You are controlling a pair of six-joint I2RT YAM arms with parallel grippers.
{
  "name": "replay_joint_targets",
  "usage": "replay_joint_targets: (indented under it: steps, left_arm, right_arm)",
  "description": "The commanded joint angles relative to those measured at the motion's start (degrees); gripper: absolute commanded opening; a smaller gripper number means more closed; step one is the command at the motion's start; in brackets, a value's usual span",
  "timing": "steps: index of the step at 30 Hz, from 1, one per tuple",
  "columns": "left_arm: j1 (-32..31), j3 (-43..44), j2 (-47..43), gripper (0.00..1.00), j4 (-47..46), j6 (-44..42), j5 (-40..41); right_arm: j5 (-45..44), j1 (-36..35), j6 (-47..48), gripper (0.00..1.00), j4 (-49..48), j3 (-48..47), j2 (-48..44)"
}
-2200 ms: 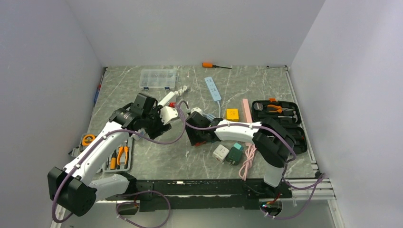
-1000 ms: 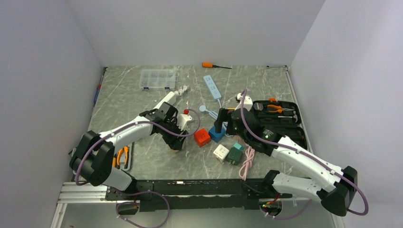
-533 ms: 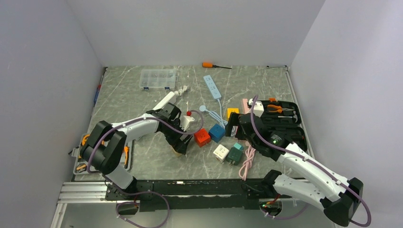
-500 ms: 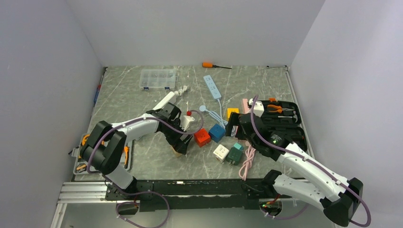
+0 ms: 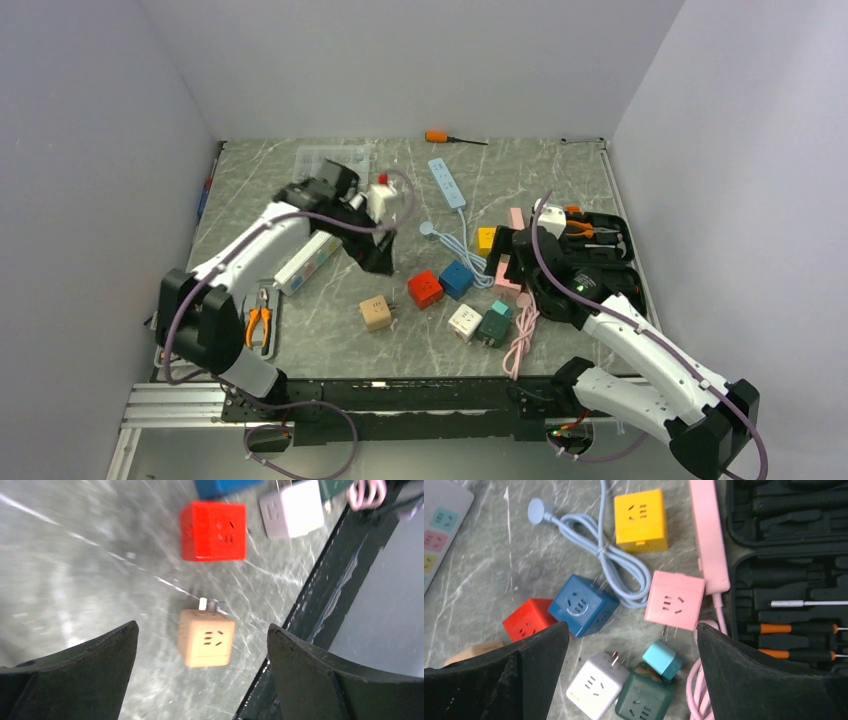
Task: Pull the plug off the socket
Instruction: Place the socket at the center of the board, then reset both arms
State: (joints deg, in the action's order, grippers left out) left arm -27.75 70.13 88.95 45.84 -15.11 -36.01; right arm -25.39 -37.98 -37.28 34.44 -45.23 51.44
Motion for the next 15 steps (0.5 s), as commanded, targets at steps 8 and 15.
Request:
replay_joint_targets:
  steps: [8,15]
  left_arm:
    - [25.2,24.8,-3.3,0.99,20.1,-3.2,-5.3]
    - [40.7,22.8,-7.5,0.99,17.0,-1.4,-5.0]
  right_arm:
    - [4.7,15.7,7.5,1.0,-4.2,-10.3,10.1]
    - [-0.7,22.8,9.0,1.0,-8.4,-11.0,11.8]
